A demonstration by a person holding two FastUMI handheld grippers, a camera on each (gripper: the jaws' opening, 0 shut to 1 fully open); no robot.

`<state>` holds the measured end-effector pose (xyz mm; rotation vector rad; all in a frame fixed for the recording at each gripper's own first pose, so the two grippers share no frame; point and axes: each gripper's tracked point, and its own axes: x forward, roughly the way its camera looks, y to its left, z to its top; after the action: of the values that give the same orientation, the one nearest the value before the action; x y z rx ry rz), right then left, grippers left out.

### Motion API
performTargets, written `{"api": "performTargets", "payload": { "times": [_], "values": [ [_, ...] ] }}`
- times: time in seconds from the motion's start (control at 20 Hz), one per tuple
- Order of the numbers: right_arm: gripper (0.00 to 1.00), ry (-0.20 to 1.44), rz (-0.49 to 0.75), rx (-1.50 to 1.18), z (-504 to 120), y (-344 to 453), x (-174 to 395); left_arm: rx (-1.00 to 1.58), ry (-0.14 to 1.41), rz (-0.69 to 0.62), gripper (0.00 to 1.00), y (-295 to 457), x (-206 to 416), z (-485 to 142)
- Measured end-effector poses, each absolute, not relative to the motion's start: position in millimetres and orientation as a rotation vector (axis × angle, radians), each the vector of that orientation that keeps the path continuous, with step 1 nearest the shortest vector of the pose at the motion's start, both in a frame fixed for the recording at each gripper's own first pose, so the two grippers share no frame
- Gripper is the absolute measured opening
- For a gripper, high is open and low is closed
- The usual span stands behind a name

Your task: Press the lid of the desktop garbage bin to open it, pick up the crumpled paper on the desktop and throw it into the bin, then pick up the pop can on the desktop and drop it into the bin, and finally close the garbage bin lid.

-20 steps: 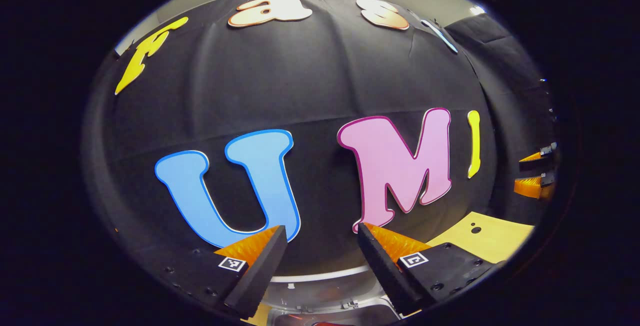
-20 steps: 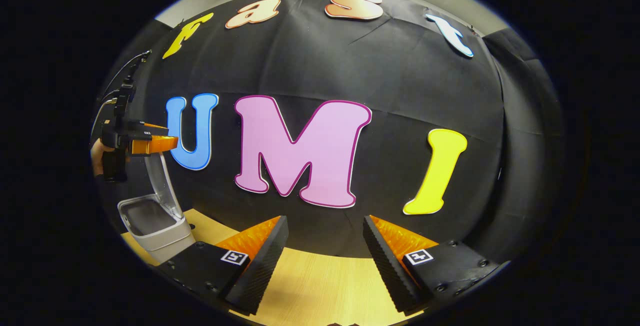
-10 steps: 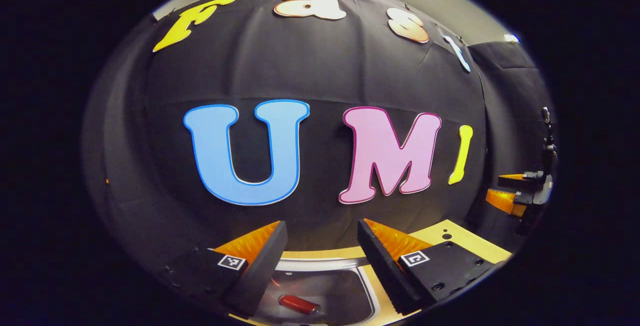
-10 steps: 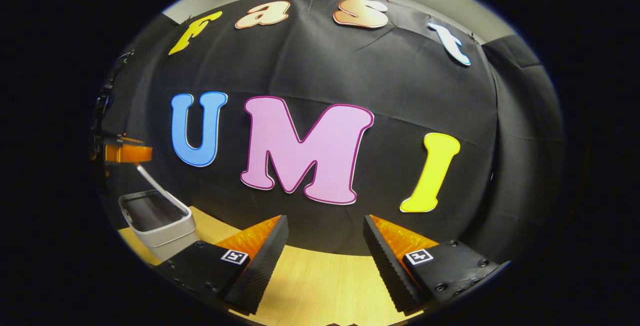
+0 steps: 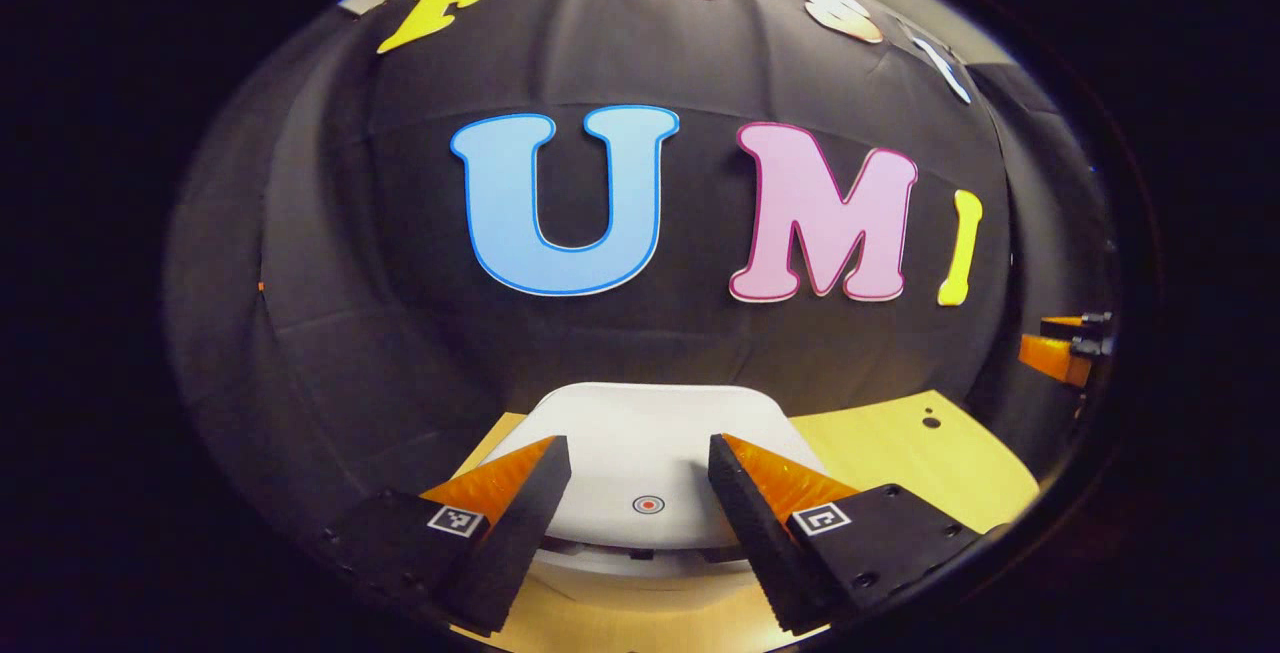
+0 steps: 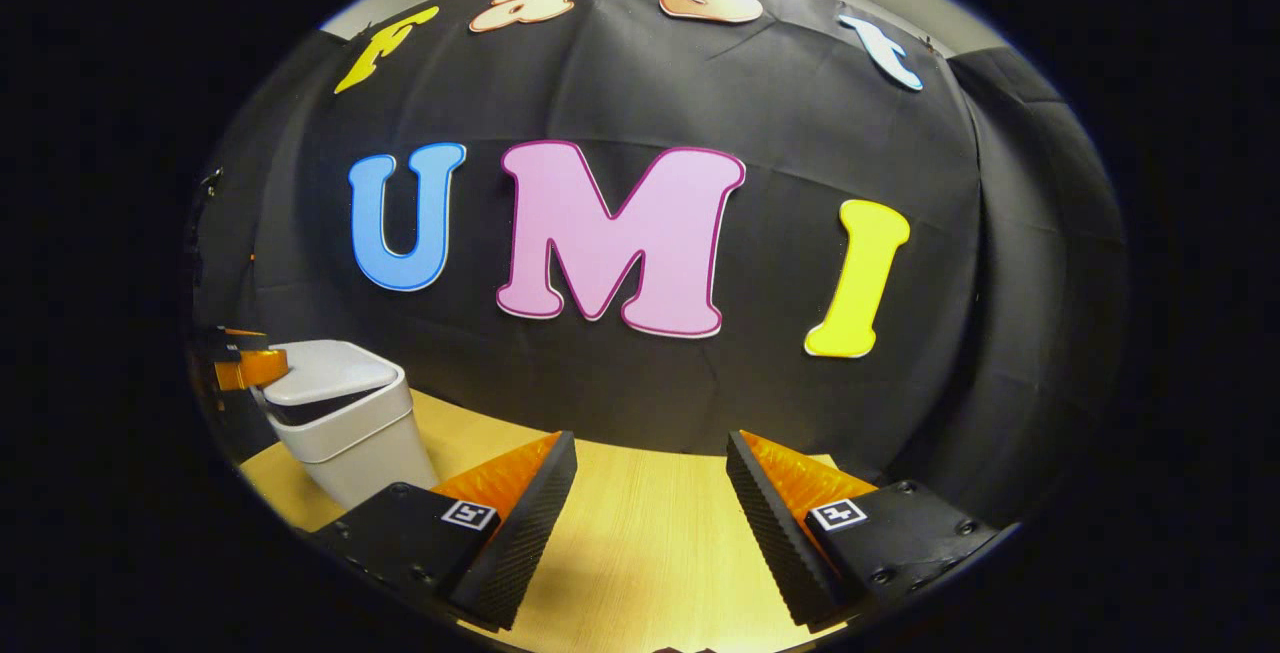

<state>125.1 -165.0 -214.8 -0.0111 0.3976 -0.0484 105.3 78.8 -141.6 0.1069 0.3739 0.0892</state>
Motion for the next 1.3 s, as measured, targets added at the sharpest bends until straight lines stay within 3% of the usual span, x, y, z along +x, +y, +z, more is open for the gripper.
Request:
{"api": "performTargets", "payload": {
  "times": [0.05, 0.4, 0.55, 0.75, 1.15, 1.3],
  "values": [
    [0.97, 0.404, -0.049, -0.005, -217.3, -165.2, 122.4, 0.128, 0.42, 0.088, 0.97, 73.7, 99.9, -153.3],
    [0.97, 0.431, -0.043, 0.033, -224.1, -173.3, 104.1, 0.106, 0.369, 0.065, 1.0, 64.1, 97.9, -156.0],
    [0.97, 0.423, -0.048, 0.032, -224.3, -176.6, 94.3, 0.134, 0.272, 0.033, 1.0, 64.0, 97.1, -154.2],
    [0.97, 0.438, -0.054, 0.071, -226.4, -167.3, 70.1, 0.094, 0.25, 0.1, 0.97, 67.1, 94.5, -147.2],
    [0.97, 0.343, -0.099, 0.048, -167.0, -135.6, 4.3, 0.06, -0.01, 0.143, 0.95, 10.3, 17.2, -41.6],
    [0.97, 0.277, -0.106, 0.031, -134.3, -115.6, -14.9, 0.094, -0.039, 0.069, 0.95, -30.6, -23.4, -15.7]
  ]
}}
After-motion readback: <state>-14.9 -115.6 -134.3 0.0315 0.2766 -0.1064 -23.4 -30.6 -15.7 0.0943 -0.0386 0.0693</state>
